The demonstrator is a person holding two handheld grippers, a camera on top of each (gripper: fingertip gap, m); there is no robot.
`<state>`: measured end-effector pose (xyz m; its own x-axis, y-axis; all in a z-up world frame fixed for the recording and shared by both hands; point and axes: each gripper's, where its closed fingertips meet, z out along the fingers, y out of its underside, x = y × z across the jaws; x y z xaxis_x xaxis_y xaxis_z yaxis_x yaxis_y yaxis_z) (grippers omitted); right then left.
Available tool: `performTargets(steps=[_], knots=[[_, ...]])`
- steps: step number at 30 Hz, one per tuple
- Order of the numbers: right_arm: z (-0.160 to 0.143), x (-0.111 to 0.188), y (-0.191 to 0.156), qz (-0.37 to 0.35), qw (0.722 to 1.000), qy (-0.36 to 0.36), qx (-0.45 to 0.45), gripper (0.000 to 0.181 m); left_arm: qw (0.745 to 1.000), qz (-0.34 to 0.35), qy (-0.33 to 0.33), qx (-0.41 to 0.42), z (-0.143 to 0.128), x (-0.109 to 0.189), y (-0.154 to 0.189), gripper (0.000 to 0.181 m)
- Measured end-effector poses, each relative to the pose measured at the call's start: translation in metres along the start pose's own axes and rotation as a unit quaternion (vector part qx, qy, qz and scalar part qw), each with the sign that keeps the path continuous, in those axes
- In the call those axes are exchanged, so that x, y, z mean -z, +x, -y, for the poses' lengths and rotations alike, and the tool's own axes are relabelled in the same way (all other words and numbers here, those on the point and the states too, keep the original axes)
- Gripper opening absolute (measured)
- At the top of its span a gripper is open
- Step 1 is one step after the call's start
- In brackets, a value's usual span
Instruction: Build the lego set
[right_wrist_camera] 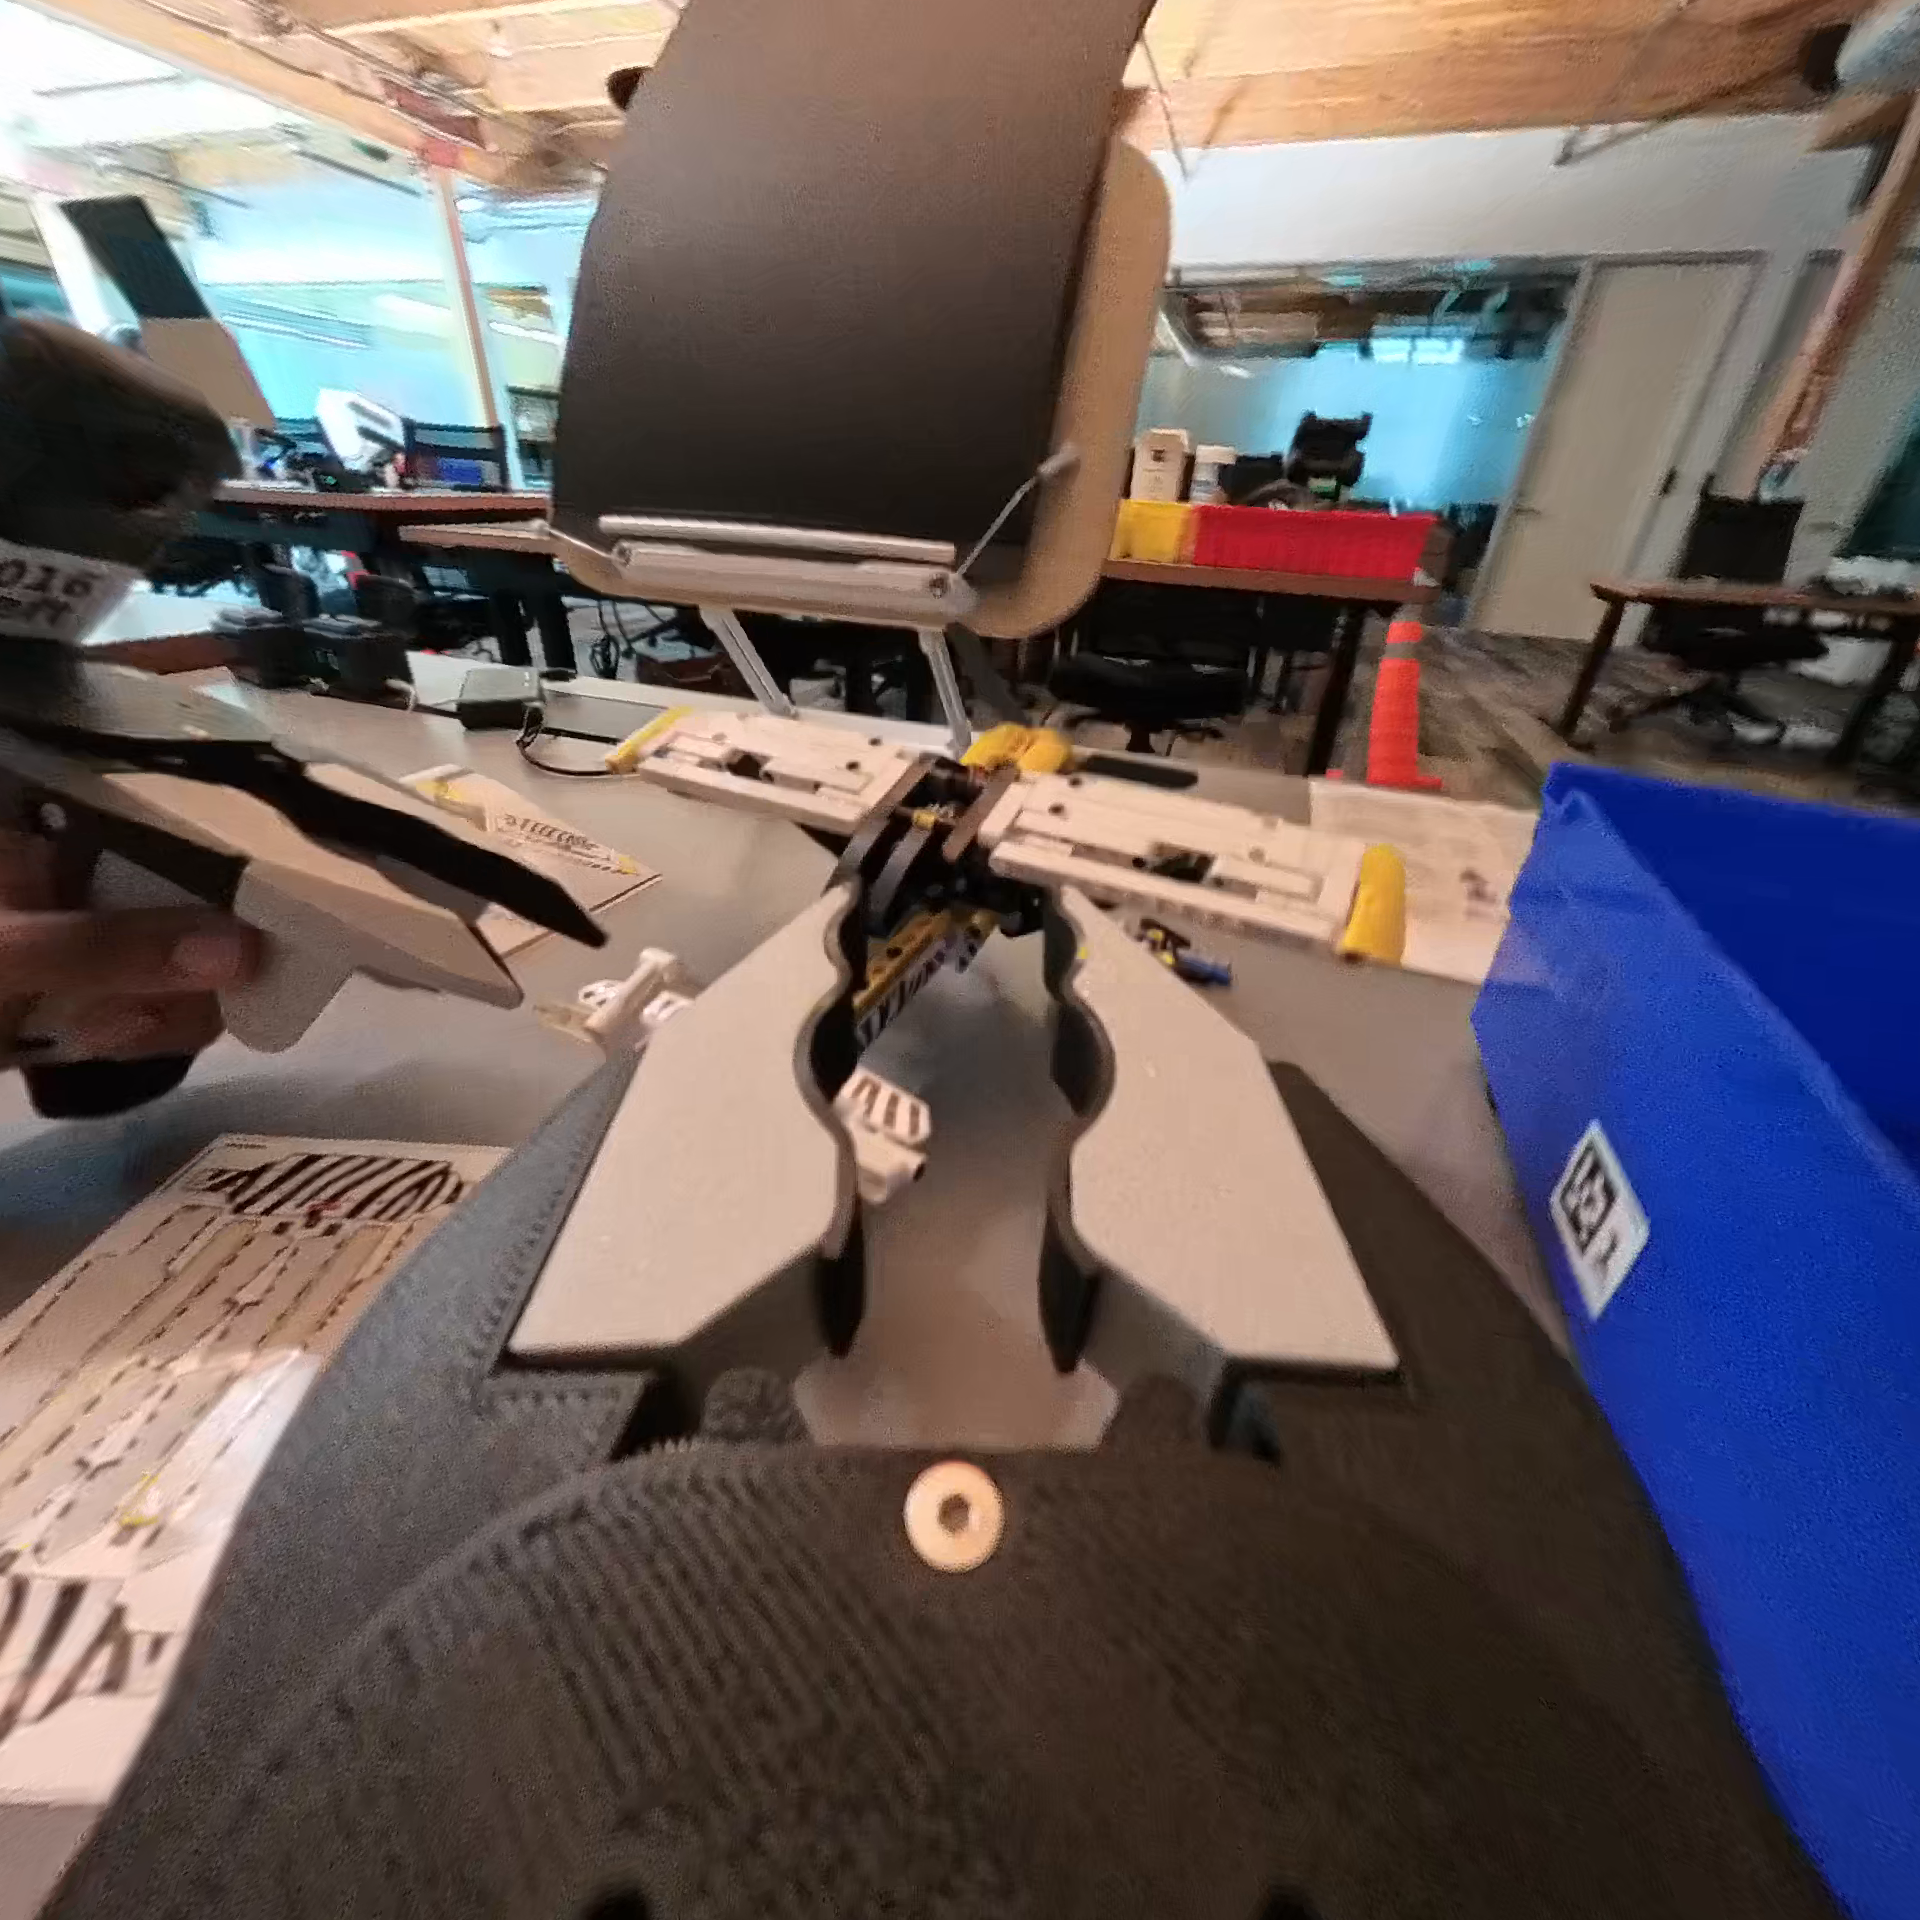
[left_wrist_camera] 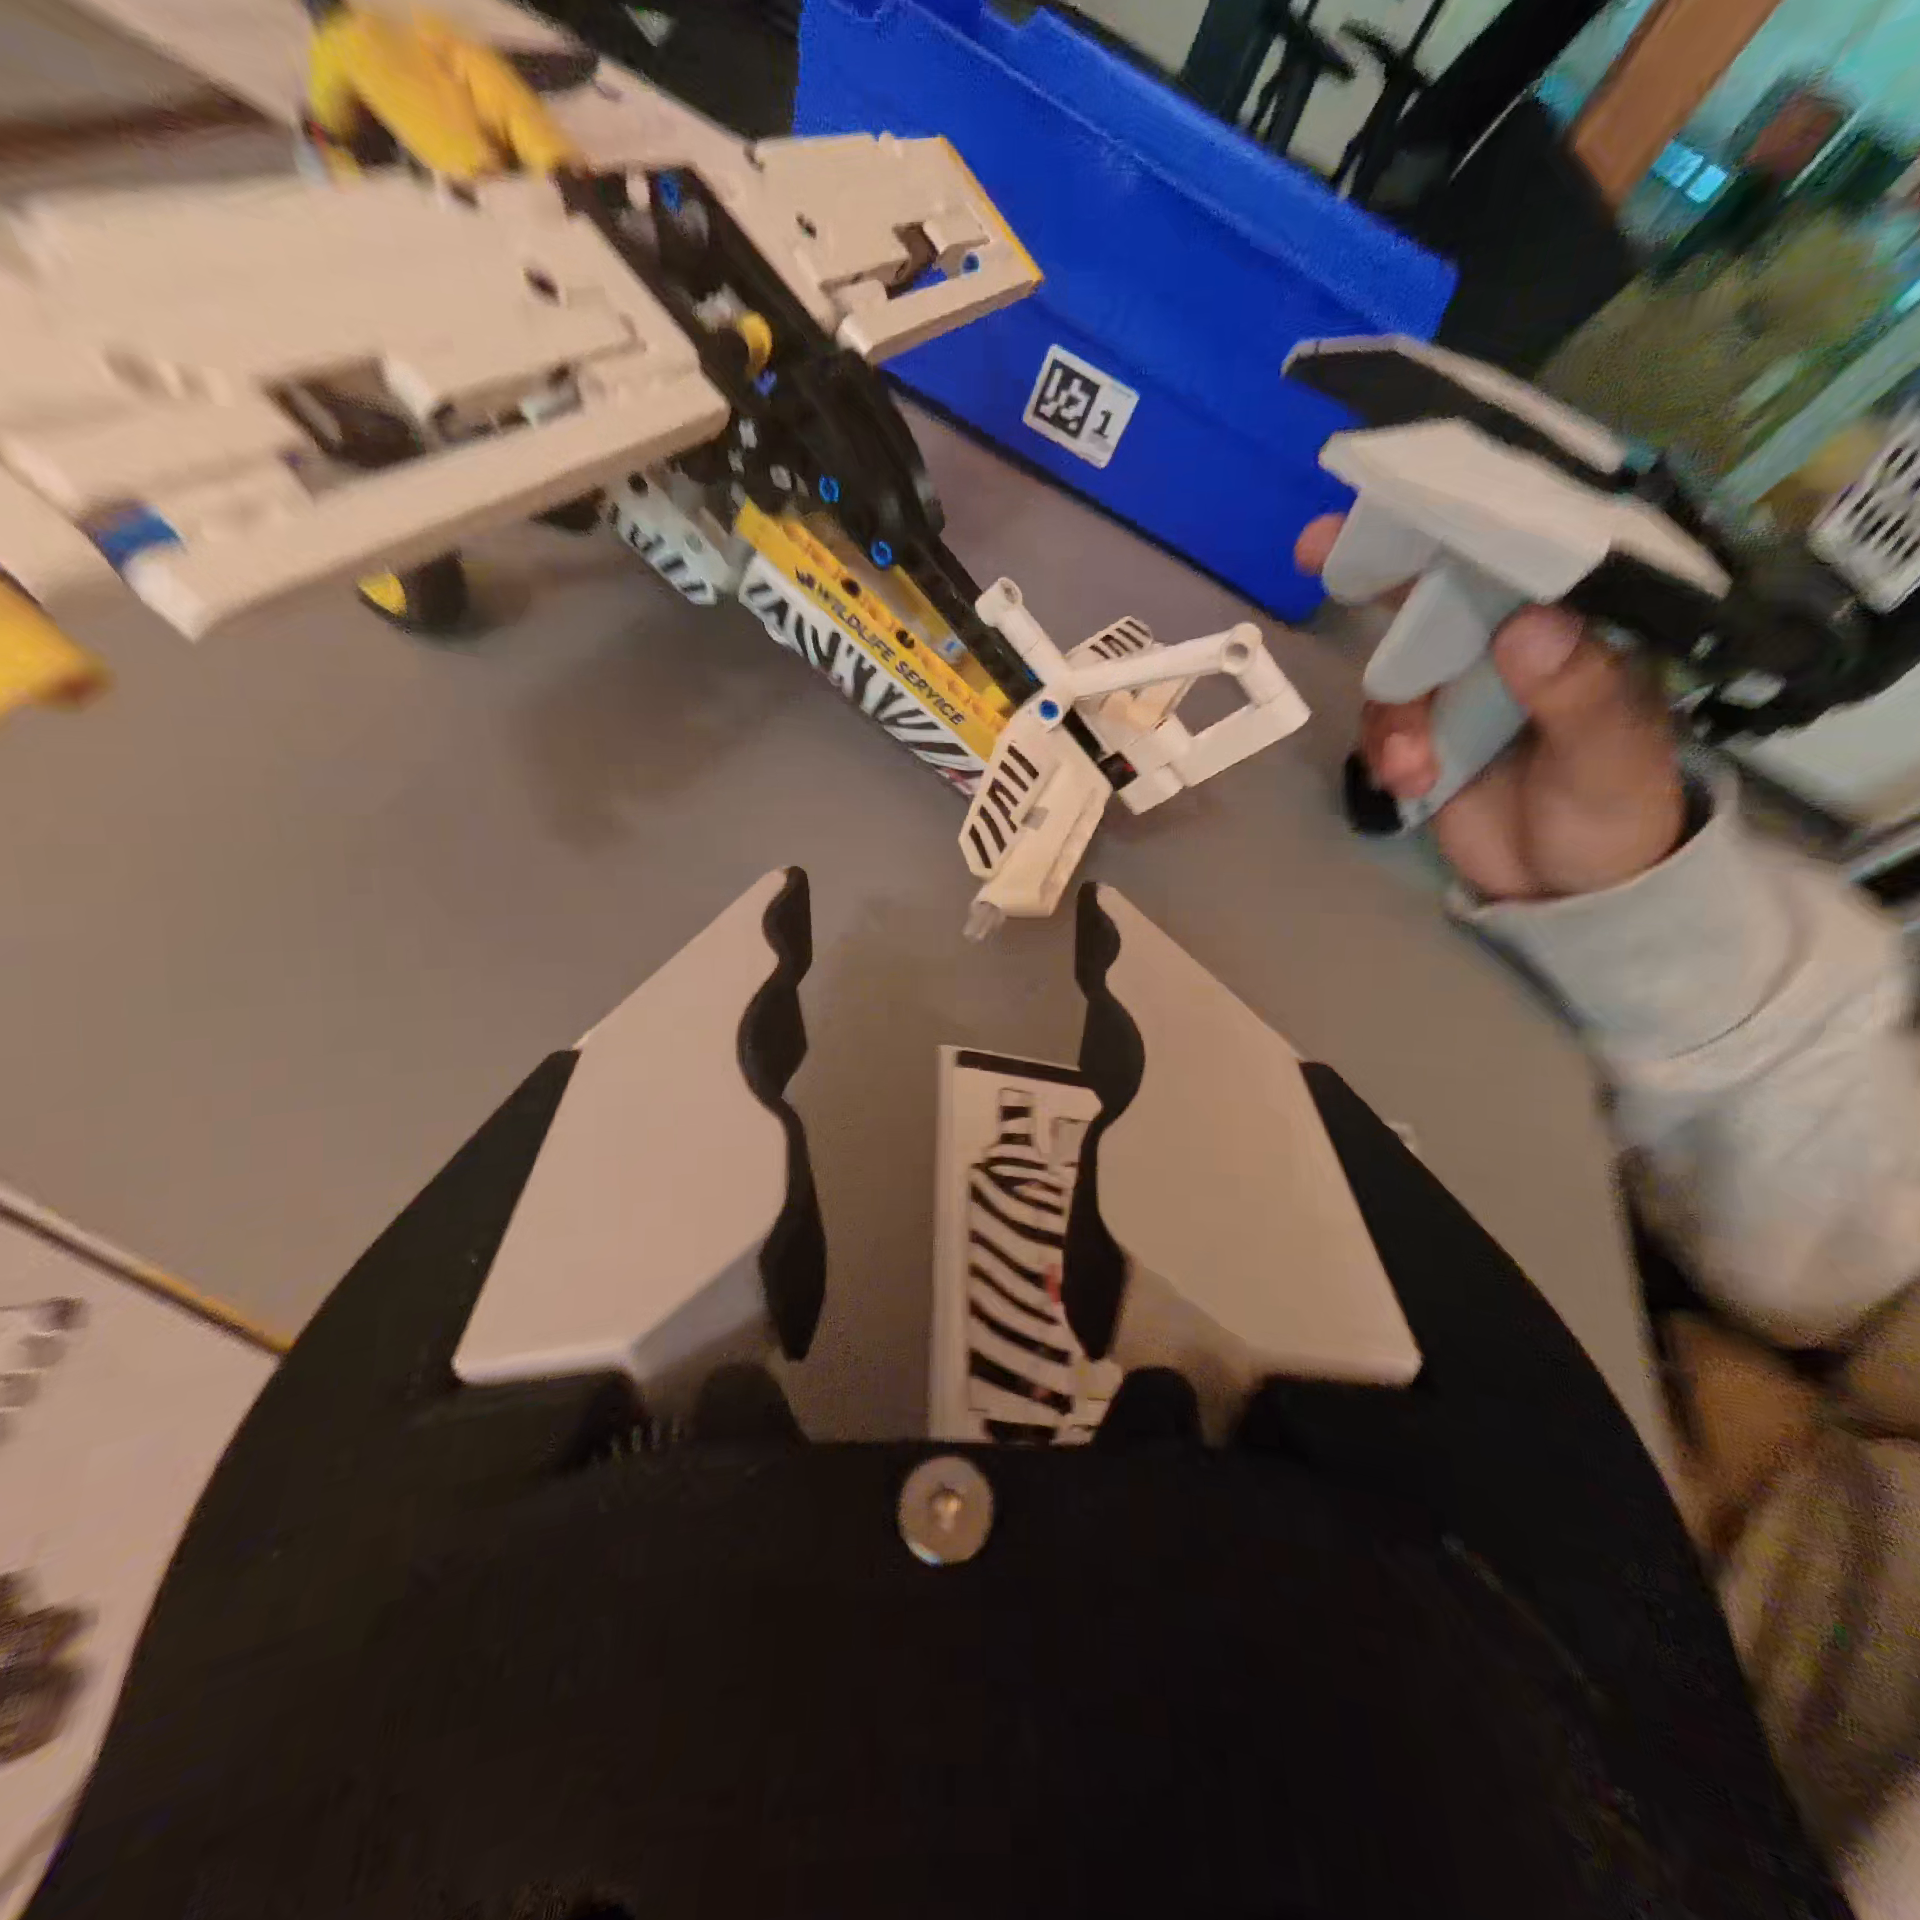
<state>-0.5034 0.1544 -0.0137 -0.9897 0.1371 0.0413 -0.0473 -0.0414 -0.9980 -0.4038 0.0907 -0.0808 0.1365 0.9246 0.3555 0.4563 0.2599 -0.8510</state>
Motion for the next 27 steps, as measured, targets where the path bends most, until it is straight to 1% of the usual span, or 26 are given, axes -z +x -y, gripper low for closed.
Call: performTargets(steps=[1,3,4,6,8,11,14,18,23,26,27], knots=[[-0.003,0.002,-0.001,-0.004,1.000,-0.009,-0.015,0.034,0.999,-0.024,0.000,0.042,-0.002,-0.003,0.002,0.052],[0.003,0.007,-0.006,0.004,0.999,0.016,-0.042,0.034,0.991,-0.069,0.003,0.116,-0.004,-0.009,0.005,0.052],[0.006,0.009,-0.006,0.008,0.998,0.026,-0.050,0.033,0.985,-0.088,0.011,0.145,-0.002,-0.010,0.006,0.052],[0.004,0.009,-0.002,0.007,0.998,0.023,-0.061,0.035,0.976,-0.118,0.038,0.180,0.005,-0.010,0.007,0.051],[0.003,0.010,0.001,0.015,0.996,0.024,-0.086,0.037,0.969,-0.145,0.060,0.188,0.011,-0.006,0.011,0.051],[0.006,0.013,0.003,0.035,0.991,0.038,-0.123,0.038,0.970,-0.128,0.082,0.189,0.016,-0.003,0.005,0.050],[0.005,0.014,0.003,0.047,0.989,0.037,-0.136,0.039,0.971,-0.128,0.081,0.187,0.014,-0.004,0.007,0.050],[0.004,0.012,-0.001,0.055,0.989,0.034,-0.130,0.040,0.967,-0.145,0.077,0.194,0.012,-0.005,0.010,0.050],[0.002,0.009,-0.007,0.055,0.992,0.023,-0.110,0.039,0.954,-0.177,0.075,0.232,0.011,-0.005,0.012,0.047],[0.001,0.008,-0.007,0.054,0.993,0.020,-0.105,0.039,0.951,-0.181,0.077,0.241,0.011,-0.003,0.011,0.035],[0.000,0.007,-0.007,0.054,0.993,0.018,-0.104,0.039,0.950,-0.182,0.076,0.244,0.010,-0.004,0.011,0.034]])
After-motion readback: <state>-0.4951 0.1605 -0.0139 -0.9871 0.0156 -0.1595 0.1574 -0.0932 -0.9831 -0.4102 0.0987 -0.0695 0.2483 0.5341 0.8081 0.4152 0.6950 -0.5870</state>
